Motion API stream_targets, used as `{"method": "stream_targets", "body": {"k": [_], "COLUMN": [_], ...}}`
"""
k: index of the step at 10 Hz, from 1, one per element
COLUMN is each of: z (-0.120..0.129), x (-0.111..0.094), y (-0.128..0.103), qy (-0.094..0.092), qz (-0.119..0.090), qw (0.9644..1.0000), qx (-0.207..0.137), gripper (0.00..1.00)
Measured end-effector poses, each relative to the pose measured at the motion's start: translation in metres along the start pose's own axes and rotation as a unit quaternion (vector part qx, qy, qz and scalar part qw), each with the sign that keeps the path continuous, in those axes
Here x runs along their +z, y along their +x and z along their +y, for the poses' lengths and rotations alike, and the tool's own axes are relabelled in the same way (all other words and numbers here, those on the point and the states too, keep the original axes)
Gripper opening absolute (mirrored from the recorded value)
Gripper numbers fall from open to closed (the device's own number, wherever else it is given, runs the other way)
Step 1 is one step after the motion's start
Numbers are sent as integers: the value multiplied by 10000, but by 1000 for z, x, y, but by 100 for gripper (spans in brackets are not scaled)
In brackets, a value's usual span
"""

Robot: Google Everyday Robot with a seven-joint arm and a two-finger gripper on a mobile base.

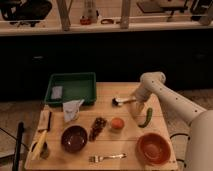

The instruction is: Wipe purple bowl with brush

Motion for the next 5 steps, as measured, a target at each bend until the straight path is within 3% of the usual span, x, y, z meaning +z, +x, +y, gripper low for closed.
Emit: {"method": "stream_targets", "body": {"k": [3,5], "z": [-10,-14], "x": [11,18], "y": [4,7], "qy": [19,-19], "qz": [29,63], "qw": [10000,10000], "qx": [-37,-44], "gripper": [80,69]}}
